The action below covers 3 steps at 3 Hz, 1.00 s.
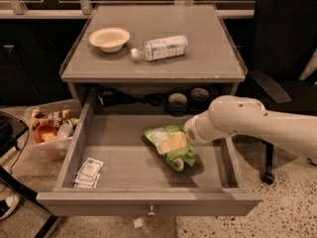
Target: Pick green rice chip bag from top drawer and place on counter
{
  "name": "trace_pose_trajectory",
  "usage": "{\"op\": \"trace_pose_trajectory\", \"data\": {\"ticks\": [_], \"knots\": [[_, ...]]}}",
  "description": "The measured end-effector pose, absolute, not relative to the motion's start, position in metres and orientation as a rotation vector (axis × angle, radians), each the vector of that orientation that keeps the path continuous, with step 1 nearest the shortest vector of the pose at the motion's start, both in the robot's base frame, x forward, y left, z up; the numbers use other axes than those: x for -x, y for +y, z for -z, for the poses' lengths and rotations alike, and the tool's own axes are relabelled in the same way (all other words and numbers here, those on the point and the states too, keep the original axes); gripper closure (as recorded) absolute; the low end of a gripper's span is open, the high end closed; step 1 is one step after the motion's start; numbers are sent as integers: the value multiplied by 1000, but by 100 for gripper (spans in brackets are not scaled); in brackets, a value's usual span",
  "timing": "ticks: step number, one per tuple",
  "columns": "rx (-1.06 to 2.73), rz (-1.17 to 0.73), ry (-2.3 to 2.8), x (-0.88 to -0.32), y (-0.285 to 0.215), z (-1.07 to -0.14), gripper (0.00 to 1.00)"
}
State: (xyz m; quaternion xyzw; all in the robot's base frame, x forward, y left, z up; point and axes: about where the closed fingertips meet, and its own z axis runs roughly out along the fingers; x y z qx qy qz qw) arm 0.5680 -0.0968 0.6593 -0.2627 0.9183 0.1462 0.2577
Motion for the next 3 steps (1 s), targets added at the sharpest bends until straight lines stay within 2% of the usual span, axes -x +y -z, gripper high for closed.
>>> {"op": "trace_pose_trajectory", "data": {"ticks": [3], "knots": [[782,-425,2617,-546,-81,-617,0]]}}
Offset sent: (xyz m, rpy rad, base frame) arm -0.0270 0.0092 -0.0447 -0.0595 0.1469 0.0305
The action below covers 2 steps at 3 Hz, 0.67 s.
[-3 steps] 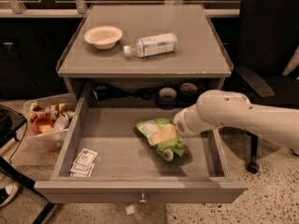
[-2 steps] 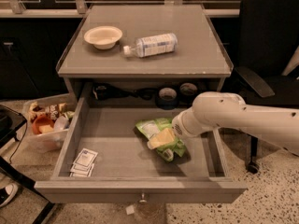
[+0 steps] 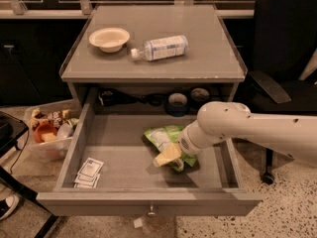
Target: Pick green rice chip bag from top drawer and place on counter
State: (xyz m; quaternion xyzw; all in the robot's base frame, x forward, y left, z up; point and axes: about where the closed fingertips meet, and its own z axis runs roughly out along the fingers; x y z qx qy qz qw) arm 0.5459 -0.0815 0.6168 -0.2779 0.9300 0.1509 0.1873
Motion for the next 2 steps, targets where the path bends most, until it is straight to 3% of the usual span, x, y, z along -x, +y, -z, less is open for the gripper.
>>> {"op": "trace_pose_trajectory", "data": {"ticks": [2], "knots": [[844,-477,2633,-545,-63,-599,42]]}}
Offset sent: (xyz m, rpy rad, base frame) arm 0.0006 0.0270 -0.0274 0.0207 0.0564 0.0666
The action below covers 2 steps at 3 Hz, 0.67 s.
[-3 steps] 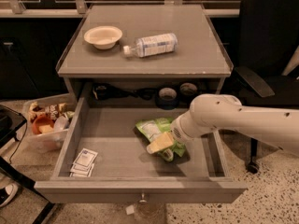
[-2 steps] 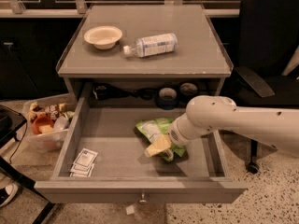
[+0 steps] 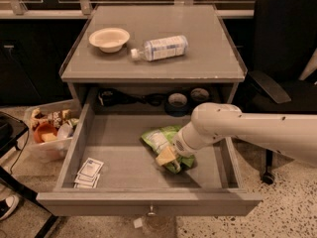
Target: Pick green rice chip bag from top drawer and place on counter
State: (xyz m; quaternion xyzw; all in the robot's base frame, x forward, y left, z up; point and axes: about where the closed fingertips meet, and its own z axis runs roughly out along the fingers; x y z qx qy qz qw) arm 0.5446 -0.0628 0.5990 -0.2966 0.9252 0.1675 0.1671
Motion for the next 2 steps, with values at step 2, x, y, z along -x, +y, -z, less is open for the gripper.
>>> {"op": "trace_pose_trajectory", "data": {"ticks": [2], "knots": [[847,-475,2635,-545,-61,-602,89]]}}
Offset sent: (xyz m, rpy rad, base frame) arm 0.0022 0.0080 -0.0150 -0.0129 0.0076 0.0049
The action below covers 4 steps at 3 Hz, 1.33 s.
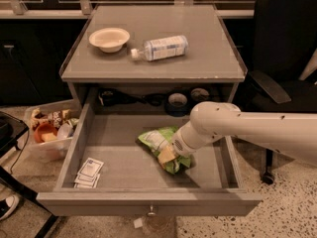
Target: Pick green rice chip bag from top drawer and place on counter
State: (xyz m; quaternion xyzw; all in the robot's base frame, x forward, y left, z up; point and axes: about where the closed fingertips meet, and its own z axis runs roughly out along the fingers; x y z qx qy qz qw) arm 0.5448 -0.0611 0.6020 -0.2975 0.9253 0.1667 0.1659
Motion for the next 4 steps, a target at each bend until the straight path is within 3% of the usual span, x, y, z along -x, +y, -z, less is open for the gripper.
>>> {"op": "trace_pose_trajectory", "data": {"ticks": [1,4], "knots": [[842,-452,2610,-544,-65,-606,100],[856,-390,2428,-531,-85,-663,100]]}}
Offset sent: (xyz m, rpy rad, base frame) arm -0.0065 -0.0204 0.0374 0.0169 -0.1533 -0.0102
